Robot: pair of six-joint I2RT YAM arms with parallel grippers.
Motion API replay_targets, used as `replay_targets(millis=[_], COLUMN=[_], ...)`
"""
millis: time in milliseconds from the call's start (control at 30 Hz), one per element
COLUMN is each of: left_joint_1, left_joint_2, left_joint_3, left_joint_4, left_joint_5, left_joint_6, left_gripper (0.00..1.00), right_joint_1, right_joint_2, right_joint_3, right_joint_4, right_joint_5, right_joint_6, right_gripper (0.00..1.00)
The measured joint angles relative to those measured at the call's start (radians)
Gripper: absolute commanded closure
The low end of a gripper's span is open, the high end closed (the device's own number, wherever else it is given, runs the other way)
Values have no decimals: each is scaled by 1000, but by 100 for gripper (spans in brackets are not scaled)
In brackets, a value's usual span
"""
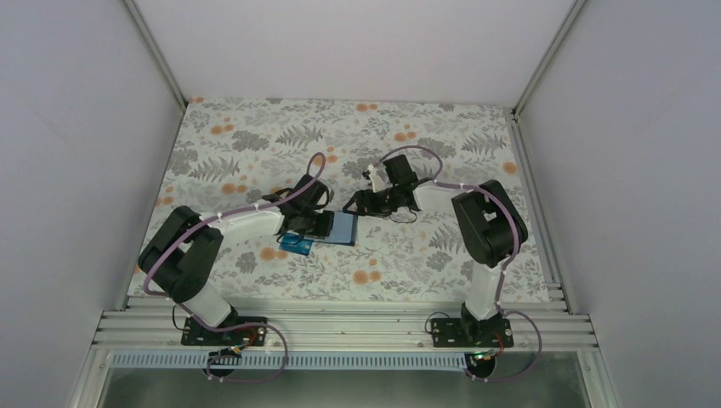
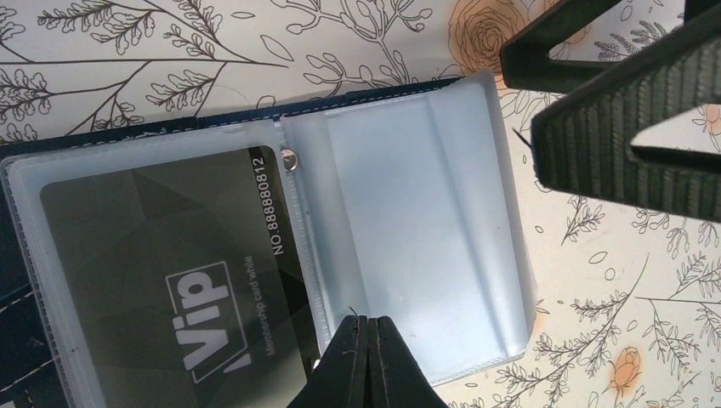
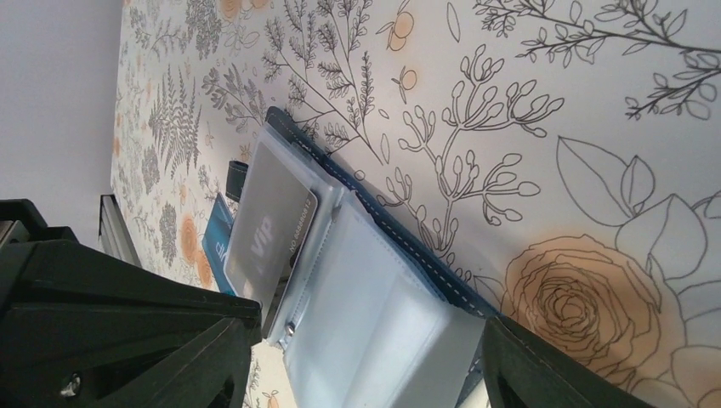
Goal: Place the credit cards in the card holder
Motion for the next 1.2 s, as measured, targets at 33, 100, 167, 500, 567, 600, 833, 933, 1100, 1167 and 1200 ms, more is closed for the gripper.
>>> replay_targets(millis=[33,100,167,500,567,600,833,933,1100,1167,1200], left_joint_1=[0,0,0,0,0,0,0,0,0,0,0], left_joint_2=[0,0,0,0,0,0,0,0,0,0,0], left_joint_3=[0,0,0,-9,-10,-11,-13,-13,-13,-13,-13], left_joint_4=[0,0,0,1,1,2,2,2,4,4,4], left_joint_5=[0,0,0,0,0,0,0,-1,-1,-1,-1], left_joint_6=[0,0,0,0,0,0,0,-1,-1,-2,-3], left_gripper=[97,98,98,98,98,98,98,98,98,97,98], right_joint_1=[-4,-10,-13,-17,-18,-18,-26,-27,-27,-27,-27], right_joint_2=[7,22,40,64,64,64,63,63,63,61,60], right_joint_3=[3,6,11,16,16,16,15,3,-29,-42,-47], right_joint_4=[3,9,13,36,40,42,47,53,52,53,52], right_joint_5=[-11,-28,-44,-130,-137,-143,-174,-187,-195,-196,-197], right_joint_6=[-3,-10,-17,-28,-28,-28,-25,-22,-16,-14,-15], right_gripper=[30,31,31,34,35,36,51,57,67,68,69])
